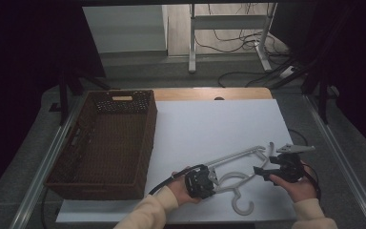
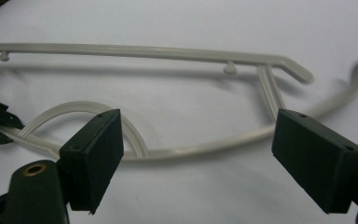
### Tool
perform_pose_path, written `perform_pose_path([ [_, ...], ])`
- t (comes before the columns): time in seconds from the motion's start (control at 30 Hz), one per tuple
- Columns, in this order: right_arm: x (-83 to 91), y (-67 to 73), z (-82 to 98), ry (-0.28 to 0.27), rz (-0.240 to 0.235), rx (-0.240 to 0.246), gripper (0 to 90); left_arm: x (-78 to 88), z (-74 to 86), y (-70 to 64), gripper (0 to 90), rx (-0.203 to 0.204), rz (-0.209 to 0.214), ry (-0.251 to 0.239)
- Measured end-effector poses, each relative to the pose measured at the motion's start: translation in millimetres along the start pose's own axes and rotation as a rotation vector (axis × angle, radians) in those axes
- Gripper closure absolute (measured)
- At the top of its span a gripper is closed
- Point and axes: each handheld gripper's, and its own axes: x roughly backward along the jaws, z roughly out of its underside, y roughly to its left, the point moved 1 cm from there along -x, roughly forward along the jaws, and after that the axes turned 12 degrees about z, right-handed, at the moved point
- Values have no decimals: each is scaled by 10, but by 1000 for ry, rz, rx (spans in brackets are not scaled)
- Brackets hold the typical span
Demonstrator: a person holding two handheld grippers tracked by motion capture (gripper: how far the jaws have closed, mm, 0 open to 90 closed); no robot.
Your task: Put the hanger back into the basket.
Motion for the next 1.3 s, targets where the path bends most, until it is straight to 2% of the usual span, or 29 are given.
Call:
perform_pose_path([
  [0.03, 6, -7, -1, -6, 3, -1, 172, 7, -3, 1, 814, 16, 2, 3],
  [0.1, 18, -17, -5, -14, 7, -7, 176, 3, 2, 0, 815, 12, 2, -4],
  [0.17, 81, -74, -17, -56, 21, -34, 185, 8, 15, -10, 816, 9, -6, -10],
  [0.3, 140, -150, -10, -90, 32, -71, 191, 20, 20, -13, 816, 18, -3, -26],
  [0.33, 178, -195, -2, -112, 43, -96, 195, 63, 18, -1, 816, 26, 5, -45],
  [0.4, 217, -239, 7, -128, 48, -116, 195, 117, 24, 20, 816, 40, 6, -75],
  [0.43, 217, -239, 7, -128, 48, -116, 195, 117, 24, 20, 816, 40, 6, -75],
  [0.5, 256, -293, 31, -146, 64, -149, 196, 221, 53, 68, 816, 69, -1, -117],
  [0.57, 263, -309, 40, -149, 67, -157, 197, 255, 65, 81, 817, 78, -6, -132],
  [0.63, 272, -345, 60, -153, 73, -174, 198, 366, 92, 101, 817, 102, -21, -198],
  [0.67, 271, -350, 64, -153, 74, -177, 198, 366, 92, 101, 818, 102, -21, -198],
  [0.77, 271, -350, 63, -154, 76, -178, 198, 519, 102, 103, 818, 111, -30, -259],
  [0.97, 269, -344, 64, -155, 78, -177, 199, 670, 95, 97, 819, 115, -51, -310],
  [1.07, 268, -351, 67, -154, 79, -178, 199, 778, 94, 91, 819, 127, -66, -363],
  [1.23, 266, -352, 68, -153, 80, -178, 200, 895, 92, 82, 820, 130, -81, -394],
  [1.27, 266, -352, 67, -155, 81, -179, 200, 945, 84, 73, 820, 135, -87, -421],
  [1.3, 267, -353, 67, -156, 81, -179, 200, 945, 84, 73, 821, 135, -87, -421],
])
